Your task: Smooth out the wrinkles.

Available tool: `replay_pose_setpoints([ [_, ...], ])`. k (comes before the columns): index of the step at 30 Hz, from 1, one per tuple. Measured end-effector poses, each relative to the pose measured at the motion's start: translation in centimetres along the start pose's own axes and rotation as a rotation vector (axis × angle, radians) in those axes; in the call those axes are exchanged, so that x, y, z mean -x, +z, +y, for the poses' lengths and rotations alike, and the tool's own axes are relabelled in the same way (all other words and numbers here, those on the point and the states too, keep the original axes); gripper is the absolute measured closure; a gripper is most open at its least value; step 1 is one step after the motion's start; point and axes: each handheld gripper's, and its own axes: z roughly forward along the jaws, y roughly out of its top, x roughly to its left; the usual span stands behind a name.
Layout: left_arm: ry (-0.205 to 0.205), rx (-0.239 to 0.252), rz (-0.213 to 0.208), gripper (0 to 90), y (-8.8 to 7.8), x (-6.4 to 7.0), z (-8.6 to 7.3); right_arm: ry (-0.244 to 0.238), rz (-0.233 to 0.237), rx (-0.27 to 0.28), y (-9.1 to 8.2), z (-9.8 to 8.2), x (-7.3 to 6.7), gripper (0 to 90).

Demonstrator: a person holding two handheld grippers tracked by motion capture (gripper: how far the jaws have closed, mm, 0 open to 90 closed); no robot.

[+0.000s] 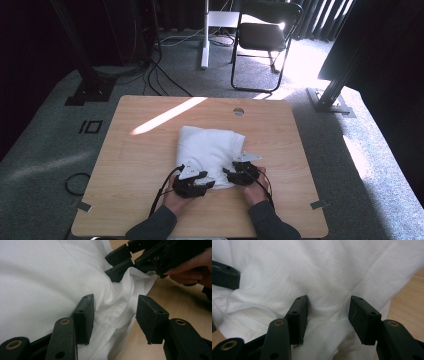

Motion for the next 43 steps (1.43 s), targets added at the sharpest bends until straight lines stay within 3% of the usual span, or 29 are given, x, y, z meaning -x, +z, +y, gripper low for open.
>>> replay_pose_setpoints([
  [7,-0.023,-0.002,0.079,48.9,2.4,-3.5,2.3,0.065,-0.039,0.026,3.0,2.5,2.3,46.8],
  [11,-0.035,-0.003,0.091,47.4,2.7,-3.7,2.9,0.085,-0.040,0.030,3.6,3.3,3.3,44.4],
  [16,-0.005,0.007,0.088,43.0,1.7,-2.4,2.7,0.102,-0.027,0.035,2.8,3.1,3.7,42.9],
  [19,0.036,0.014,0.075,43.5,0.0,-0.4,1.7,0.104,-0.055,0.037,0.6,1.5,4.3,41.3],
  [21,0.054,-0.001,0.063,43.3,-0.4,0.1,1.1,0.119,-0.061,0.045,-0.4,0.7,4.7,41.2],
  [25,0.045,-0.011,0.071,43.0,-1.3,0.0,0.2,0.132,-0.088,0.068,-2.7,-0.7,5.3,41.4],
  [30,-0.018,-0.017,0.109,42.9,-3.1,-1.0,-1.4,0.147,-0.102,0.084,-4.4,-2.4,5.7,40.9],
  [35,-0.057,-0.008,0.133,43.2,-3.7,-1.8,-1.9,0.183,-0.111,0.092,-5.0,-3.6,6.1,40.4],
  [43,-0.058,-0.005,0.138,43.2,-3.8,-1.9,-1.9,0.205,-0.113,0.096,-5.1,-4.0,6.6,39.8],
])
